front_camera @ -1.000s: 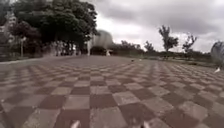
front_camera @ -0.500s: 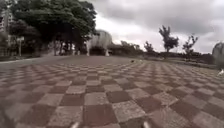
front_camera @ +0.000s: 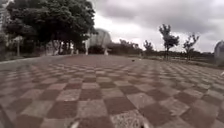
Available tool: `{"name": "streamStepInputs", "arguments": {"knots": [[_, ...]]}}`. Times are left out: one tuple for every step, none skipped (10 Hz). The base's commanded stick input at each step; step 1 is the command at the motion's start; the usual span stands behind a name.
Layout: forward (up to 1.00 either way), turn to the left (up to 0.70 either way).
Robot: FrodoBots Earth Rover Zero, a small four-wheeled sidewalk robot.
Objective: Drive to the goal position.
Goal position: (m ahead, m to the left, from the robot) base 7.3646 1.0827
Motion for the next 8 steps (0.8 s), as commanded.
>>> {"name": "streamStepInputs", "arguments": {"knots": [[0.50,0.50],[0.50,0.50],[0.50,0.50],[0.50,0.12],[0.50,0.00],[0.50,0.00],[0.50,0.04],[0.50,0.04]]}}
